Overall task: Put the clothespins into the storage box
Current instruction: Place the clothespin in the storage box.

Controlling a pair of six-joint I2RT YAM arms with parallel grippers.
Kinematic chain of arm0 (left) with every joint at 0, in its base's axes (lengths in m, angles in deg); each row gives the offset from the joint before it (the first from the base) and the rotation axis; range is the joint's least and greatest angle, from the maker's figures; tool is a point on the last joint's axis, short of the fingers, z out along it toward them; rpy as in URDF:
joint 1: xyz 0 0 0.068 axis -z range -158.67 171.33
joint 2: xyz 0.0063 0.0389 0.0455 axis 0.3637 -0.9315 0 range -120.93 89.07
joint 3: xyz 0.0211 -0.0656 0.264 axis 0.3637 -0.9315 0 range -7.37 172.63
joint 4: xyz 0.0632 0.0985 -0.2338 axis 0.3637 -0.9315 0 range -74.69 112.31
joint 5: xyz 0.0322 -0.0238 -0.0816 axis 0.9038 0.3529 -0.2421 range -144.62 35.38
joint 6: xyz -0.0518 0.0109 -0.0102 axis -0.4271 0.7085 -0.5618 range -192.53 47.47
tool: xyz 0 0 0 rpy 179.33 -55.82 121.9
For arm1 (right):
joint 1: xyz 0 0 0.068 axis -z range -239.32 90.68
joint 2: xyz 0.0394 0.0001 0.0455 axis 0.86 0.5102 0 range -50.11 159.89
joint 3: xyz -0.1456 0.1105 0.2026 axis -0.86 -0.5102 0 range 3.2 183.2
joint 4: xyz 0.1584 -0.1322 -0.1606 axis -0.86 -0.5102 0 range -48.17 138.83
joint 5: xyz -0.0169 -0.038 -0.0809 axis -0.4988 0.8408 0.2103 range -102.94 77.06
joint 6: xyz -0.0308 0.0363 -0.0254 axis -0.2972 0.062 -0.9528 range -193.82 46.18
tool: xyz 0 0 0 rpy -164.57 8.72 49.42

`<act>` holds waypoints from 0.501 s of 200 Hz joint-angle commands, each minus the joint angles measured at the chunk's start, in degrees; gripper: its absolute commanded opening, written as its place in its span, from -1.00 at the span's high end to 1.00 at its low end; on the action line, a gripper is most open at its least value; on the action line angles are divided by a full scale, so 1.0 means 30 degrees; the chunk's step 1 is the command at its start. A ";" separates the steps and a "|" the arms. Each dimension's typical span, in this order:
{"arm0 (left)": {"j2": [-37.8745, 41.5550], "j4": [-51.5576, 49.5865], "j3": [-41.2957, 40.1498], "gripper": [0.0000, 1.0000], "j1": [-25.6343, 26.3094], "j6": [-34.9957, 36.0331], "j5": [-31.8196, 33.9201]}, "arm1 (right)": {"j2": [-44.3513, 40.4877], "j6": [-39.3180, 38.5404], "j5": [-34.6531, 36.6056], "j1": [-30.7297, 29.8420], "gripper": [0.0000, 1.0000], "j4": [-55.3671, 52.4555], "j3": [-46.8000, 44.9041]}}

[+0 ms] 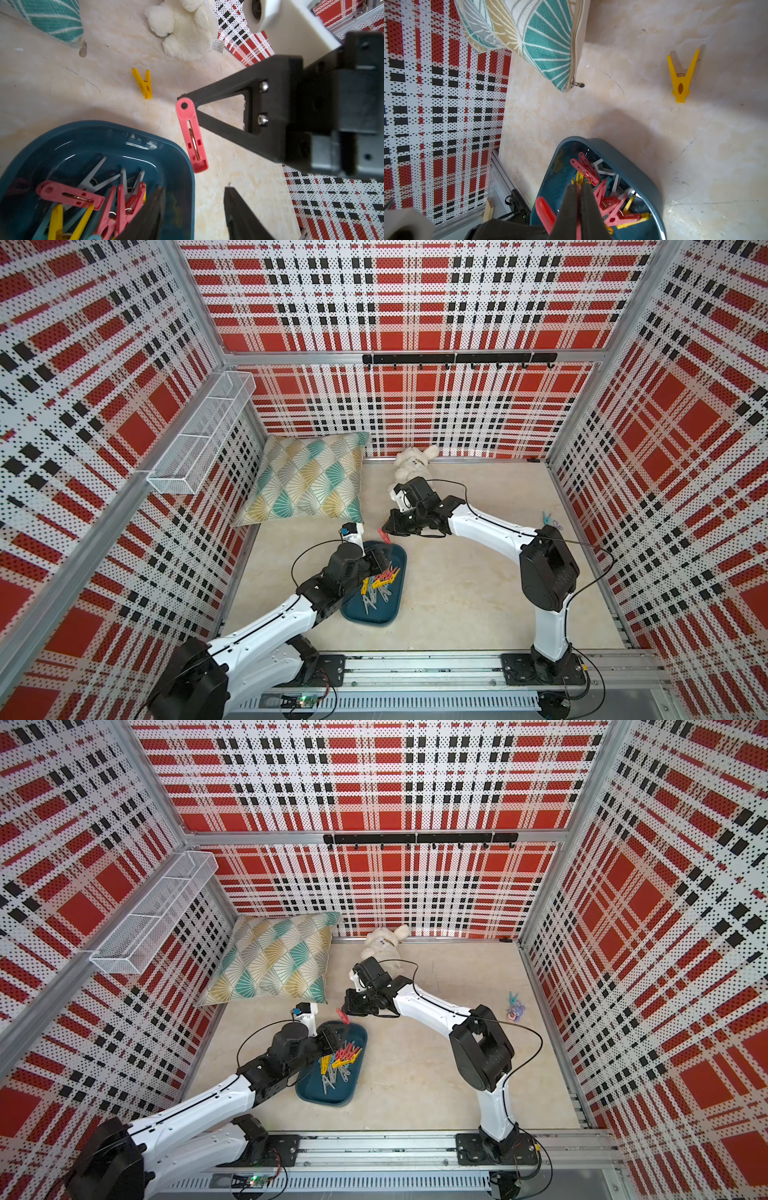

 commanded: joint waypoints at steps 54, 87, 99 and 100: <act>-0.0100 0.0835 0.0248 0.04 -0.0150 -0.0059 0.0096 | -0.1104 0.0277 -0.0059 -0.0755 0.91 0.0545 -0.0647; 0.0165 0.0886 0.0247 0.13 -0.0149 -0.0132 0.0190 | -0.1125 0.0321 -0.0056 -0.1003 0.91 0.0625 -0.0781; 0.0180 0.0879 0.0277 0.20 -0.0180 -0.0161 0.0191 | -0.1125 0.0351 -0.0058 -0.1091 0.90 0.0662 -0.0789; 0.0180 0.0872 0.0287 0.21 -0.0165 -0.0162 0.0191 | -0.1125 0.0365 -0.0058 -0.1091 0.90 0.0662 -0.0778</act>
